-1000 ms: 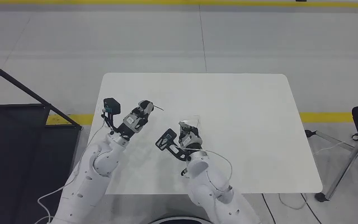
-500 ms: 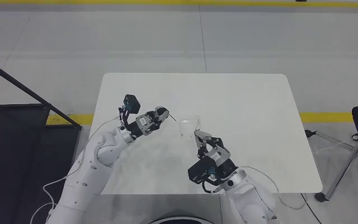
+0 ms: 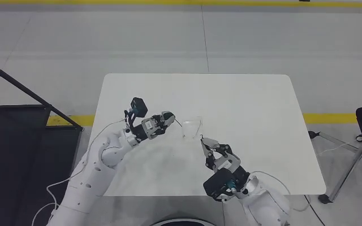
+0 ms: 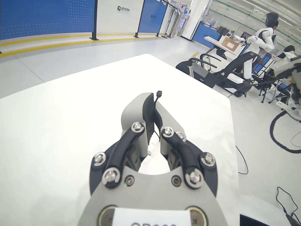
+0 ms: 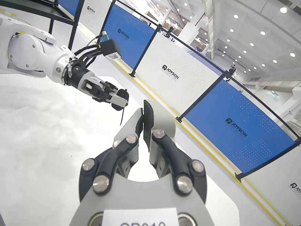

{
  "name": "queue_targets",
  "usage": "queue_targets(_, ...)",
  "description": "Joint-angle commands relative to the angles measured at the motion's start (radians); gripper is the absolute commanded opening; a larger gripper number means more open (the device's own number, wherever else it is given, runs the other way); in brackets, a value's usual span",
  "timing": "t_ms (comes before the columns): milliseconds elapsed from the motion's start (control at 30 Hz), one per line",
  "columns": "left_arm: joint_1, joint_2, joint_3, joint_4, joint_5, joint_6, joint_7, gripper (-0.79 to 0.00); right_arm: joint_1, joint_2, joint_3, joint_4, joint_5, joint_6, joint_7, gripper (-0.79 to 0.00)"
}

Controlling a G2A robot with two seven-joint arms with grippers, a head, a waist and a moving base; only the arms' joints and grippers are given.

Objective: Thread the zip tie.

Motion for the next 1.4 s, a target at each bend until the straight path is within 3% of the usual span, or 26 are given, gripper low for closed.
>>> queue_targets(0,-0.021,-0.001,0.024,0.01,-0.01,-0.027,-0.043,-0.785,0.026,0.005,-0.007,0.02,-0.029,-0.019,-0.089,-0.785)
queue_targets(233,-0.112,-0.004,0.096,0.1,-0.138,-0.19,-0.17,-0.785,0.059,0.024,-0.022,0.063,-0.168,-0.009,-0.296,-0.785)
queue_targets(433,-0.169,-0.001,0.173,0.121,-0.261,-0.191,-0.245,-0.785,0.064,0.036,-0.03,0.085,-0.248,0.018,-0.355,-0.785)
queue_targets(600,-0.201,0.016,0.234,0.131,-0.392,-0.191,-0.356,-0.785,0.058,0.041,-0.045,0.093,-0.294,0.064,-0.348,-0.785)
queue_targets(1033,-0.184,0.016,0.242,0.113,-0.408,-0.169,-0.355,-0.785,0.062,0.042,-0.053,0.095,-0.312,0.089,-0.325,-0.785)
queue_targets(1367,-0.199,0.027,0.262,0.122,-0.551,-0.183,-0.452,-0.785,0.091,0.046,-0.068,0.133,-0.314,0.13,-0.292,-0.785)
